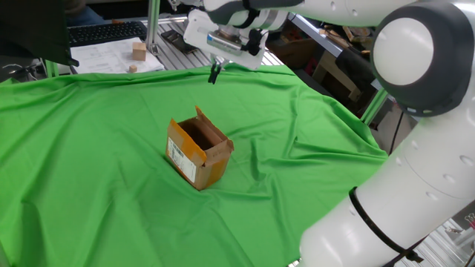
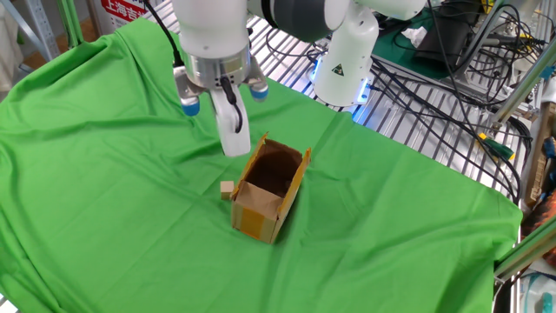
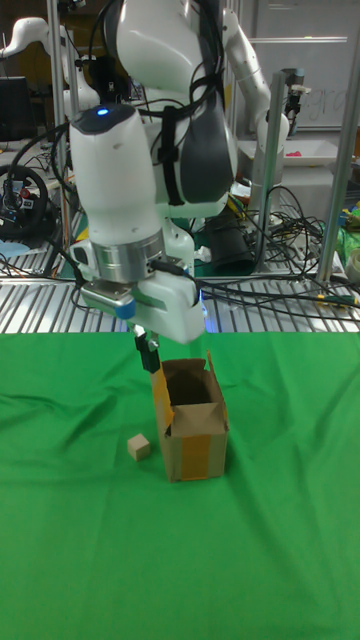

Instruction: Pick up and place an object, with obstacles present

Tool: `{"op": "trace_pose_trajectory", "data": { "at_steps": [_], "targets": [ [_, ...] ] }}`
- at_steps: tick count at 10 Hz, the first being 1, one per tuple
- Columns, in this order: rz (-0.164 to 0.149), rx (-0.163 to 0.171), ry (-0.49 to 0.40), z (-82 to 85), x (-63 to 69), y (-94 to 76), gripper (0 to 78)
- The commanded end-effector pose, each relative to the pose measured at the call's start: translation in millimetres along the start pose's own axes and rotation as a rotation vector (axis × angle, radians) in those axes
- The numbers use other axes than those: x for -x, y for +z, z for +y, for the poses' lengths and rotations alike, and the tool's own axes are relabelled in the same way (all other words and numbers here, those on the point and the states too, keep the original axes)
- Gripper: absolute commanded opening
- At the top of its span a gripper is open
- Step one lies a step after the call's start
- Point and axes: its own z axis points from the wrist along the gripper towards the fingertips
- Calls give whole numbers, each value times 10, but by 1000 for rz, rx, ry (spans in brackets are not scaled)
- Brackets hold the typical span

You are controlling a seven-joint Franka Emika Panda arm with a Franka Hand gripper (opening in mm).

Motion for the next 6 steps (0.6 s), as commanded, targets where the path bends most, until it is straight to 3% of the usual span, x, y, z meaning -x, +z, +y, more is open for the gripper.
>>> {"op": "trace_pose_trajectory", "data": {
  "at_steps": [1,6],
  "targets": [
    [-32,-23,31,-77,15,140,0],
    [-33,-34,58,-346,61,449,0]
  ]
}}
